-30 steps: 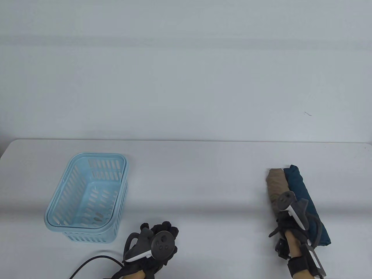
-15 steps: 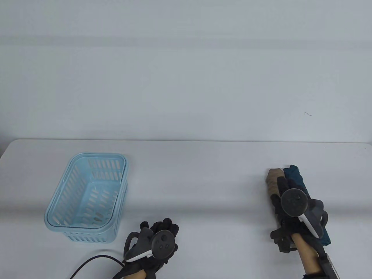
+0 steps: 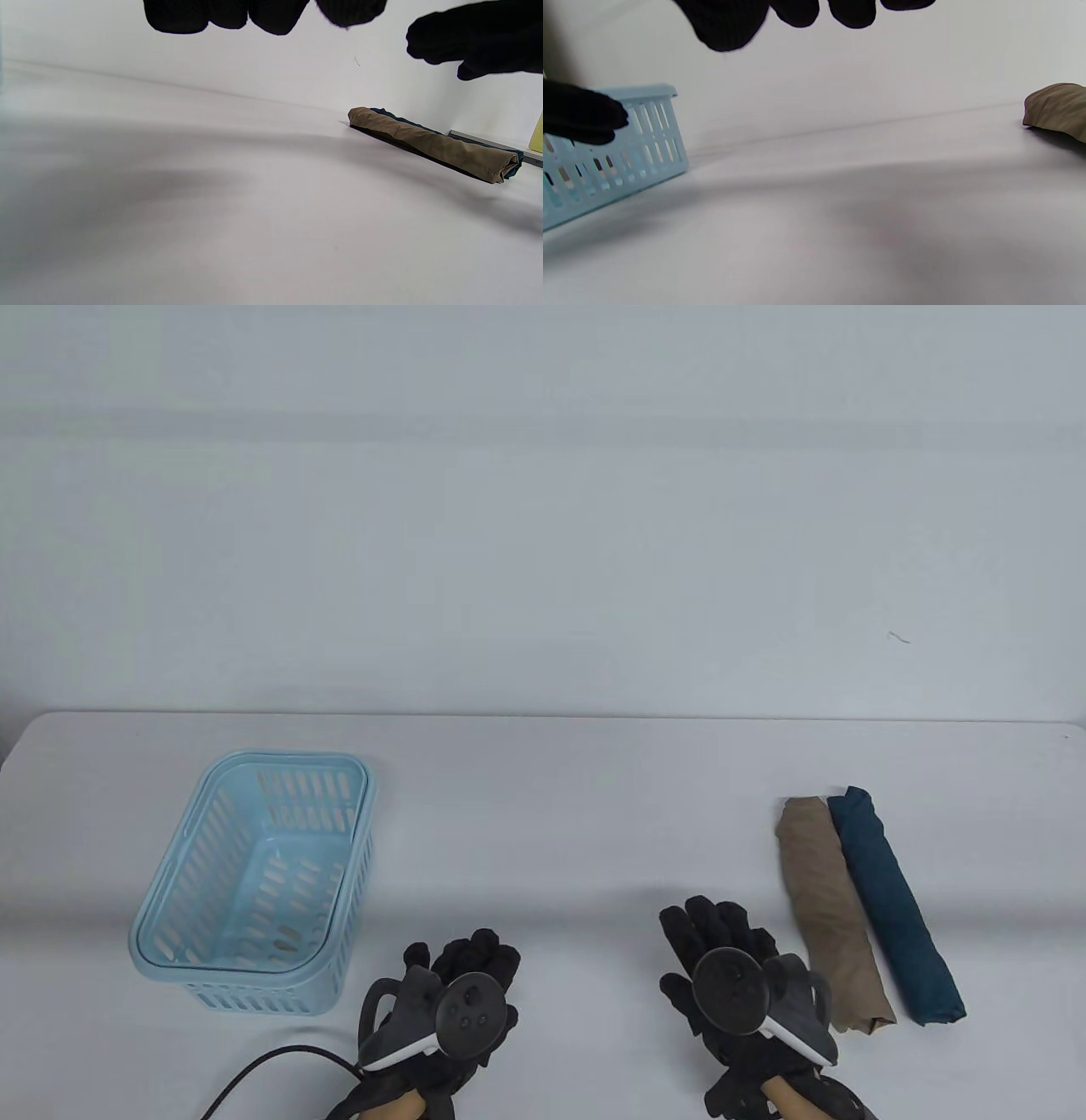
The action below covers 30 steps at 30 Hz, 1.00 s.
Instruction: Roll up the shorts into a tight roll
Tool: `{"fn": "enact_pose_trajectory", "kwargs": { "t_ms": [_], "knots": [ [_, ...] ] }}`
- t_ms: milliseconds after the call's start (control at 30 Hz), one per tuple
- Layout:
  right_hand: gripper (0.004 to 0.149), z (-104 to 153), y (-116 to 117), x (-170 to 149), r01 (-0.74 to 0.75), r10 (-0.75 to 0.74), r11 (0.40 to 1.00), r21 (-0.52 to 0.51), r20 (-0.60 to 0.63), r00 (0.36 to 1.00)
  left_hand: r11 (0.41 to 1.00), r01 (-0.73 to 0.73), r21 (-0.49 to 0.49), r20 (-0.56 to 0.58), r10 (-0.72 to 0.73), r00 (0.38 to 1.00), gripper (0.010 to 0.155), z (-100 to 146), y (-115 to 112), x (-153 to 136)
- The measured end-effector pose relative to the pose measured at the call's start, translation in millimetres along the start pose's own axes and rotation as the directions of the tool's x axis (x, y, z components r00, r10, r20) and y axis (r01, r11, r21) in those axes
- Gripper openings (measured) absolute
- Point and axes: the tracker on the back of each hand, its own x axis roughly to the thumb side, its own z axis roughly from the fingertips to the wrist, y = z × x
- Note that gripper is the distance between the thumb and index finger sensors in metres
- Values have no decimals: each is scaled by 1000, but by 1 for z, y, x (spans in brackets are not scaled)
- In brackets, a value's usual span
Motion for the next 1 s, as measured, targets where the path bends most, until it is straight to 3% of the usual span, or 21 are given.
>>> {"fn": "enact_pose_trajectory", "kwargs": {
  "t_ms": [1000],
  "knots": [
    [67, 3, 17, 4, -18, 16, 998, 58, 34, 999, 1000, -16, -25, 1, 16, 1000, 65, -3, -4, 0]
  ]
}}
